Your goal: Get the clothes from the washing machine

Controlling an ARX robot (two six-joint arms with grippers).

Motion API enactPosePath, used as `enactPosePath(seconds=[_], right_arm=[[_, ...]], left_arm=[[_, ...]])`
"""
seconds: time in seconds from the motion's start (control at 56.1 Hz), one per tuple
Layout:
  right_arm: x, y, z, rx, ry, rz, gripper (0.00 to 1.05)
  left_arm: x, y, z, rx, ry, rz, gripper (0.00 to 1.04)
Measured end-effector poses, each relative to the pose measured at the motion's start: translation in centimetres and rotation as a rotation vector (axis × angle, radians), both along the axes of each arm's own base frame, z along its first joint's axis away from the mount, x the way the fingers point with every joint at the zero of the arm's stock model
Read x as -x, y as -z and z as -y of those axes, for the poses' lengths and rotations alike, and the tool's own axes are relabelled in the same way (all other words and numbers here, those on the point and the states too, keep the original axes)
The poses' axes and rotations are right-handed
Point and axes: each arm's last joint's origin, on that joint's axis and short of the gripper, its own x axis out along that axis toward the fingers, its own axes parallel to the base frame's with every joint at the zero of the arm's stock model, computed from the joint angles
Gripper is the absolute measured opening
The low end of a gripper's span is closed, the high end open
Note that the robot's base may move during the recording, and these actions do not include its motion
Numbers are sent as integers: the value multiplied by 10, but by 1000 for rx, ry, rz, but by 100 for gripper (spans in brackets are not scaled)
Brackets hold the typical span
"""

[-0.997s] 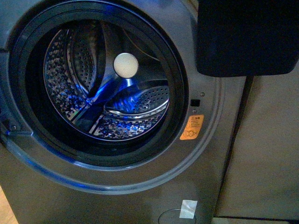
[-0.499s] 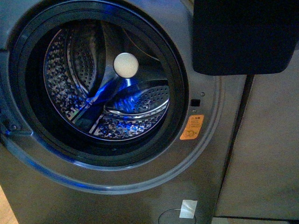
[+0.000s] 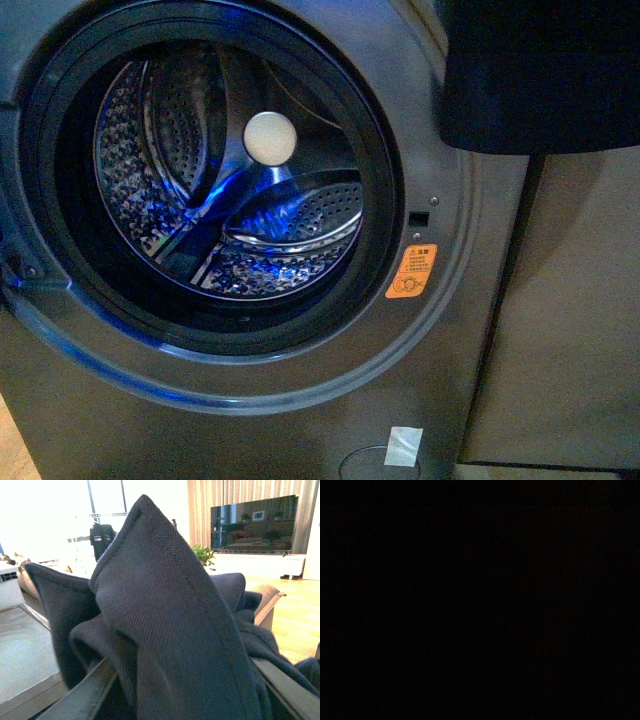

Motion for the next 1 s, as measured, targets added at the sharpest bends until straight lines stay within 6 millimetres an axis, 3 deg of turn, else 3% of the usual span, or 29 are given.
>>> enactPosePath(seconds=[0.071, 0.125, 0.178, 0.196, 0.232, 0.338, 0.499, 0.534, 0.57, 0.606, 0.766, 0.855, 0.997], right_arm=[[0, -7, 14, -6, 52, 27, 5], [2, -13, 25, -11, 92, 50, 5], [3, -17, 36, -15, 131, 73, 5], [4, -19, 41, -16, 149, 84, 5], [5, -21, 47, -16, 166, 93, 5], [12, -26, 71, 2, 235, 134, 5], [27, -30, 107, 45, 305, 152, 5], [32, -30, 116, 61, 321, 151, 5], [39, -30, 127, 79, 337, 148, 5], [44, -30, 136, 94, 349, 146, 5], [67, -22, 174, 135, 402, 101, 5], [80, -12, 197, 151, 446, 59, 5], [93, 6, 235, 154, 531, -13, 5]], left_arm=[[0, 0, 0, 0, 0, 0, 65], [0, 0, 0, 0, 0, 0, 77], [0, 0, 0, 1, 0, 1, 79], [1, -1, 0, 2, 0, 2, 88], [1, -1, 0, 2, 0, 2, 88], [1, -1, -1, 1, -2, 4, 103], [1, -1, -1, 3, 0, 3, 91], [1, -1, -1, 3, 0, 3, 93], [1, -1, -1, 1, -1, 6, 102], [1, -1, -1, 1, -1, 6, 103], [1, -1, -1, 3, -1, 5, 90], [1, -1, -1, 3, -1, 5, 103], [1, -1, -1, 3, -1, 5, 96]])
